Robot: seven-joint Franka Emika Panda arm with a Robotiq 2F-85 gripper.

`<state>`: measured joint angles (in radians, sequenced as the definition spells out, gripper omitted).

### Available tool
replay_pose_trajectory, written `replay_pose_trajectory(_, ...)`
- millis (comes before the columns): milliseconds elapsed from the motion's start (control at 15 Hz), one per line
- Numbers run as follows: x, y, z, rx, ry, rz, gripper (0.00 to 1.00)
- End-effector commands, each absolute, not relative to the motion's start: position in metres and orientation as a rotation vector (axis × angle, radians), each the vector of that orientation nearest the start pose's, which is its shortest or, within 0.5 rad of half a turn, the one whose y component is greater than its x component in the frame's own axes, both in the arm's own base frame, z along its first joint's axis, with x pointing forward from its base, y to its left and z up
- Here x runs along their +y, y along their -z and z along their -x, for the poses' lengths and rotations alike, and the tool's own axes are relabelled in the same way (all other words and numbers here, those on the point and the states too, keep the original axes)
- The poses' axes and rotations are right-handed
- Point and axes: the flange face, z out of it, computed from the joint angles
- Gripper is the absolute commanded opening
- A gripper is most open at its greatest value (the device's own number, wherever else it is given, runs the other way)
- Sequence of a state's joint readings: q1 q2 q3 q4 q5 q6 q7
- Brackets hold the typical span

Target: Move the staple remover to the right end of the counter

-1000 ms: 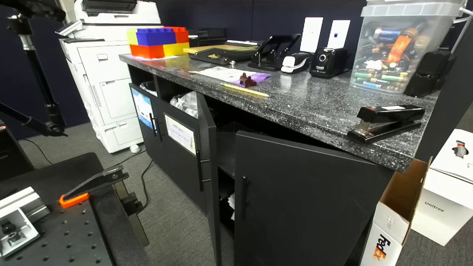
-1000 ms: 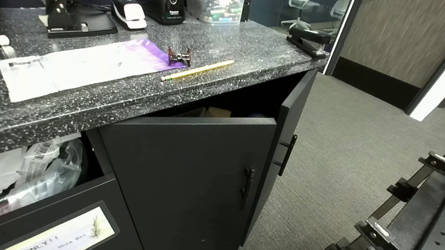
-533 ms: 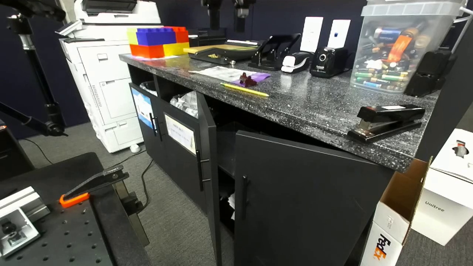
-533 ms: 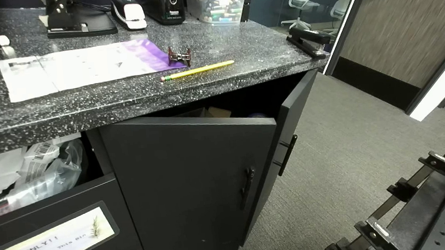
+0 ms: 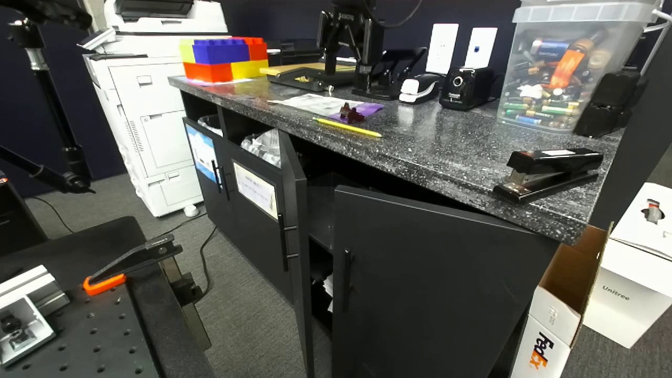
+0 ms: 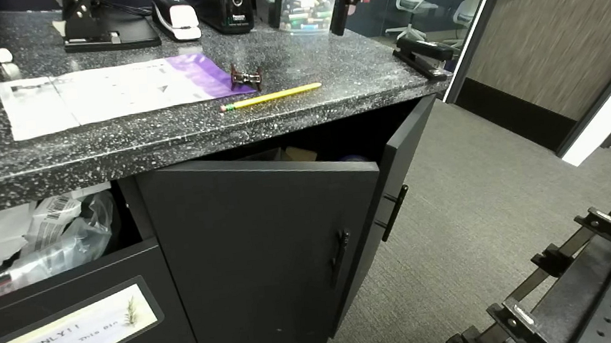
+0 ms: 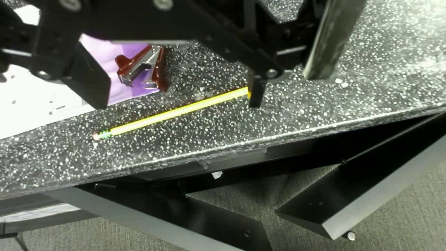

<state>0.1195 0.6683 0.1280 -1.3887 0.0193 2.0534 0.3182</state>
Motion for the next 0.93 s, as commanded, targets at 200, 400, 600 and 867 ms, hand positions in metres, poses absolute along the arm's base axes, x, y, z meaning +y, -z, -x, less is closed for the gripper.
replay_pose_trajectory(200, 0.184, -0.297, -0.757, 0.160, -0.063, 2.994, 1.00)
replay_pose_trajectory(400, 0.194, -0.281, -0.765, 0.154, -0.092, 2.989, 1.00)
replay_pose_trajectory(600, 0.203, -0.264, -0.769, 0.145, -0.113, 2.992, 1.00)
replay_pose_trajectory(867, 0.215, -0.248, -0.771, 0.135, -0.116, 3.004, 1.00)
